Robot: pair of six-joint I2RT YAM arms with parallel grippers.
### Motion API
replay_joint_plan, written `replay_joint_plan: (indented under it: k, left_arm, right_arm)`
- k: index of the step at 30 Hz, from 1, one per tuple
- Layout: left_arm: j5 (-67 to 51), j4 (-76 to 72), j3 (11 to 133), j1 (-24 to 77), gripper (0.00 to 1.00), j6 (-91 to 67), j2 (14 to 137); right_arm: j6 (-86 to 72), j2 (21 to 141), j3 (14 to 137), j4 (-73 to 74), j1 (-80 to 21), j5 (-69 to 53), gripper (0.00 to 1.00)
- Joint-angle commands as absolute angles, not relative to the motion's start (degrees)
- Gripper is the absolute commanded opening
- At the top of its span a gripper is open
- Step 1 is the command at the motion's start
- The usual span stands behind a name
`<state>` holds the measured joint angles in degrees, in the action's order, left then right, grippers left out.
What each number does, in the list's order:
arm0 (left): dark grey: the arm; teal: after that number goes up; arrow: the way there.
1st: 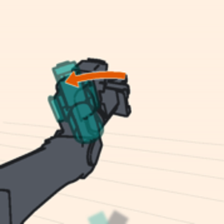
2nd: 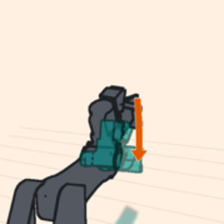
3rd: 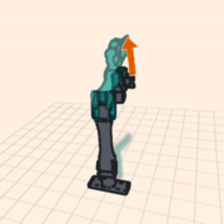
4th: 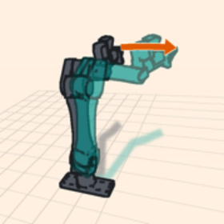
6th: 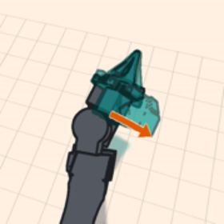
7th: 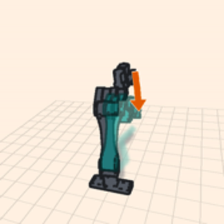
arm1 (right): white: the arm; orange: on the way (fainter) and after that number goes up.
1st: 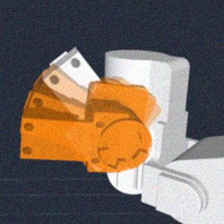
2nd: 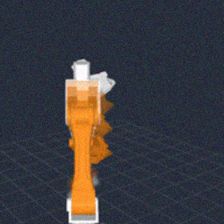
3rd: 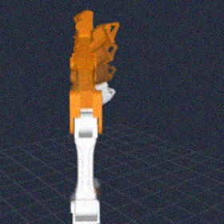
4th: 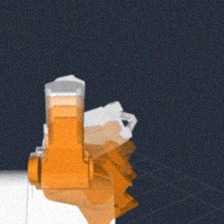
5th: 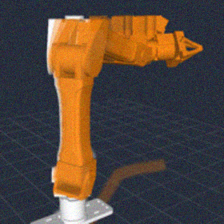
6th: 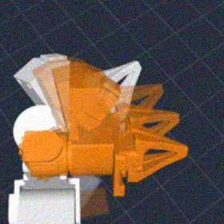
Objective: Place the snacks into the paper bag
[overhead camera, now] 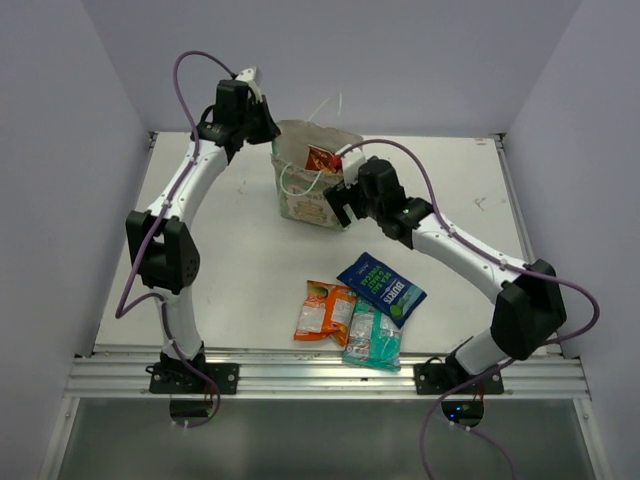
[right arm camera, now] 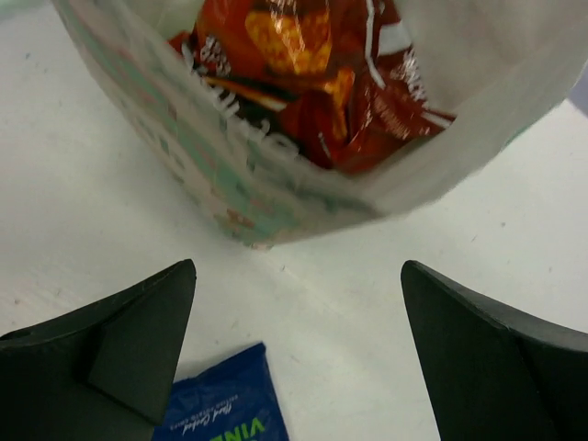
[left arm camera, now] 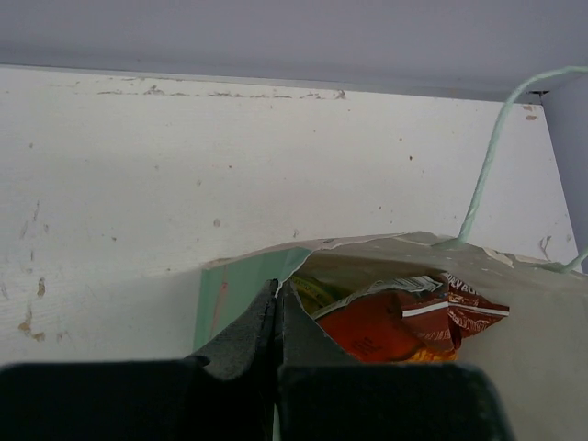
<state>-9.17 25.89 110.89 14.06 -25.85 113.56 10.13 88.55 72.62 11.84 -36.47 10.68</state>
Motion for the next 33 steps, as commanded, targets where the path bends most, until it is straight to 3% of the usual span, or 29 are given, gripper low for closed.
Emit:
replay_joint_plan:
  k: [1, 5, 16, 27, 28, 29, 30, 33]
  left_arm:
    - [-8.62, 26.10, 110.66, 14.33, 0.00, -24.87, 111.62]
    - [-8.61, 26.10, 109.51, 14.33, 0.00, -24.87, 110.83]
    - [-8.00, 28.21, 110.04, 14.33, 0.00, -23.99, 111.09]
    - [-7.47, 28.91, 110.04, 14.33, 0.00, -23.47, 110.65]
    - [-7.30, 28.92, 110.04, 14.33, 0.00, -23.29, 110.57]
    - [-7.29, 28.92, 110.04, 14.24, 0.00, -23.20, 110.48]
    - [-7.12, 28.92, 110.13, 14.24, 0.00, -23.03, 110.48]
    - [-7.21, 28.39, 110.04, 14.15, 0.00, -23.11, 110.57]
  right_arm:
    - [6.24, 82.36, 68.48, 10.54, -36.56, 8.70, 0.98]
    - [3.17, 80.16, 56.11, 8.27, -36.65, 5.38, 0.98]
    - [1.67, 84.01, 46.94, 10.63, -36.65, -5.26, 0.98]
    - [1.85, 102.20, 58.69, 19.15, -37.00, -10.99, 0.95]
    - [1.58, 103.43, 59.75, 21.60, -37.00, -11.68, 0.89]
    - [1.58, 104.49, 60.81, 22.58, -37.00, -11.78, 0.77]
    - [1.23, 105.63, 61.78, 23.02, -37.00, -11.08, 0.48]
    - [1.06, 105.39, 62.14, 24.87, -37.00, -9.77, 0.09]
